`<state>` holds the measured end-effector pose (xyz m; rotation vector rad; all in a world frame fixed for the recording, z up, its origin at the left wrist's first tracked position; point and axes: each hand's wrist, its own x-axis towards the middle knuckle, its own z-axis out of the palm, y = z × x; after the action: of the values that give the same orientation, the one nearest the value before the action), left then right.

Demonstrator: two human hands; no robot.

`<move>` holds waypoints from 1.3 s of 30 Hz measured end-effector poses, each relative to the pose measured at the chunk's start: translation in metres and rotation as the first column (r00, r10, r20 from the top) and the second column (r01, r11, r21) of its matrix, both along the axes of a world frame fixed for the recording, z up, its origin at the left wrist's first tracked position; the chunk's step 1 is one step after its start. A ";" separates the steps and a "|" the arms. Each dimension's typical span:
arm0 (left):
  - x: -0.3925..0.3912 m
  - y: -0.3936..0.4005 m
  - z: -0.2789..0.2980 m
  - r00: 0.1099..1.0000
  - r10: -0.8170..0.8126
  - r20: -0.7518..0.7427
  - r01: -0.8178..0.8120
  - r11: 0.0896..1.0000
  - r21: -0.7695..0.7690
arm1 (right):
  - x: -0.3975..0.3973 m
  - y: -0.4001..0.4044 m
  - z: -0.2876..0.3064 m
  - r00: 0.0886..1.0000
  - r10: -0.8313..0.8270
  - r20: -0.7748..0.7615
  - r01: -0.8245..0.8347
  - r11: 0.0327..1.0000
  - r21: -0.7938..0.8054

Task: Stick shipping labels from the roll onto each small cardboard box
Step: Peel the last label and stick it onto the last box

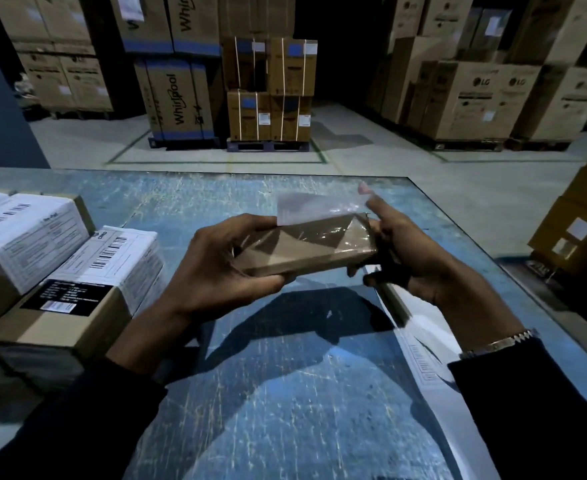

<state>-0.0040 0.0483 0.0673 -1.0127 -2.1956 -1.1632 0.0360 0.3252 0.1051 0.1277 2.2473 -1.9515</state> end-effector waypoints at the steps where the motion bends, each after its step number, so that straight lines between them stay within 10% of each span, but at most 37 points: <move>1: 0.002 0.001 0.000 0.999 -0.012 0.047 0.011 0.999 0.031 | 0.000 0.006 0.002 0.999 0.039 -0.035 -0.037 0.998 0.058; 8: 0.006 0.012 -0.005 0.892 -0.193 0.409 0.126 0.975 0.184 | 0.006 0.031 -0.004 0.894 0.397 -0.206 -0.405 0.914 0.005; 16: 0.004 0.010 -0.001 0.751 -0.289 0.593 0.128 0.946 0.298 | 0.002 0.019 -0.012 0.913 0.289 -0.288 -0.297 0.955 0.016; 39: 0.013 -0.001 0.011 0.793 -0.343 0.504 0.170 0.918 0.357 | 0.006 0.008 -0.005 0.845 0.266 -0.463 -0.290 0.957 0.022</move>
<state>0.0087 0.0475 0.0783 -0.9440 -2.2270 -2.0765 0.0422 0.3329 0.0998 -0.7091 2.3053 -2.0290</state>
